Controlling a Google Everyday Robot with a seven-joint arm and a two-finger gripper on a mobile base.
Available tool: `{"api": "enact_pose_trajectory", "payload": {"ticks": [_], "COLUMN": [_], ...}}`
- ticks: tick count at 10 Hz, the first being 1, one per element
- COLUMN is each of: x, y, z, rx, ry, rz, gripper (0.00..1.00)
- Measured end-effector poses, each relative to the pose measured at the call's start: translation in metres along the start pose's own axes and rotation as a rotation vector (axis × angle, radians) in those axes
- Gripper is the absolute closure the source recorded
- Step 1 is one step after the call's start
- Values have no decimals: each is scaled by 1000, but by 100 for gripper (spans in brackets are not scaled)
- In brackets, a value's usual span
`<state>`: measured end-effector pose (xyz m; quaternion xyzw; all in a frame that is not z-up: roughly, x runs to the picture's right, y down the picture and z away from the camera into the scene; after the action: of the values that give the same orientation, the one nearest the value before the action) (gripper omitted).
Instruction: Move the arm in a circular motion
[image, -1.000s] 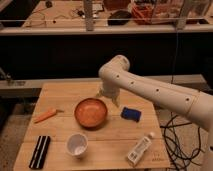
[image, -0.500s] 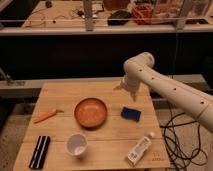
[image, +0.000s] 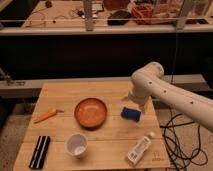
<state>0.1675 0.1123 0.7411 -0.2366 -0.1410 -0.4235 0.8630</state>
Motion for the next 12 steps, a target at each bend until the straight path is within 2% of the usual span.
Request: {"api": "enact_pose_trajectory", "payload": {"ticks": [1,3,4,8,10,12], "x": [-18,-38,-50,-101,-106,-88], "y": [10,11,1,-70,-103,-128], "z": [-3,-5,-5,-3,-8,-7], "rx": [-9,-14,-14,5,25,26], "ry": [-6,-13,-18,-45,-35,-16], "rz": [-5,-40,-70,-233,-314,-339], "gripper": [20,20,20,20,20,20]}}
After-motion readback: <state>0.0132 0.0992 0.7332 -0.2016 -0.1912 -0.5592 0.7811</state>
